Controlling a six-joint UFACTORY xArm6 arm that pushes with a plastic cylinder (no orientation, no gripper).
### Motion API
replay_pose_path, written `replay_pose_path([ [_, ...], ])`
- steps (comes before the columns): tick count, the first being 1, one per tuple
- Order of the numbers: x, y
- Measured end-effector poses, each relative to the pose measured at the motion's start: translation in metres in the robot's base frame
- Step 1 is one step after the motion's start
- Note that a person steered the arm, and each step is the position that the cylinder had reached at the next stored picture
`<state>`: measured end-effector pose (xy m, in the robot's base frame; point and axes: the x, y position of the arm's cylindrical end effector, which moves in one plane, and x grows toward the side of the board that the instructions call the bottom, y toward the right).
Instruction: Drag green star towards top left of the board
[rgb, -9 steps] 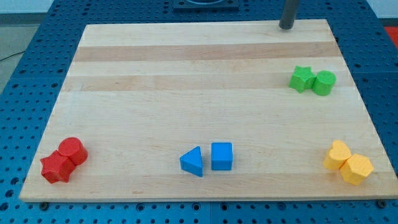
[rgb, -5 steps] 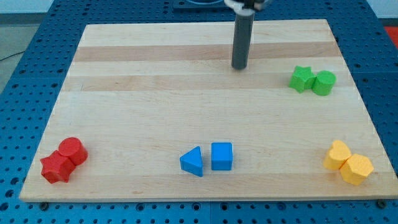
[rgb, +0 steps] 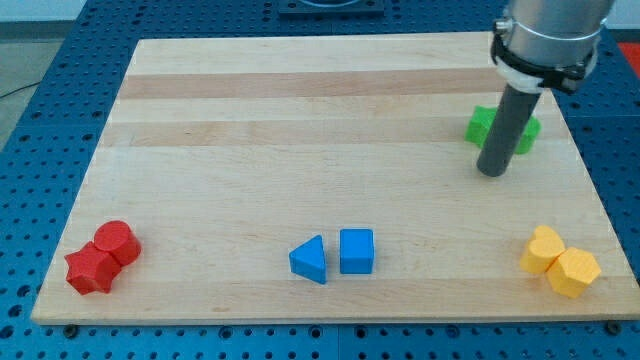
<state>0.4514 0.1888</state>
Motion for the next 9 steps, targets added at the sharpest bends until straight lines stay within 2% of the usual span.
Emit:
replay_pose_path([
  [2,-0.048,-0.001],
  [4,-0.133,-0.001],
  [6,-0.168,0.016],
  [9,-0.210,-0.023],
])
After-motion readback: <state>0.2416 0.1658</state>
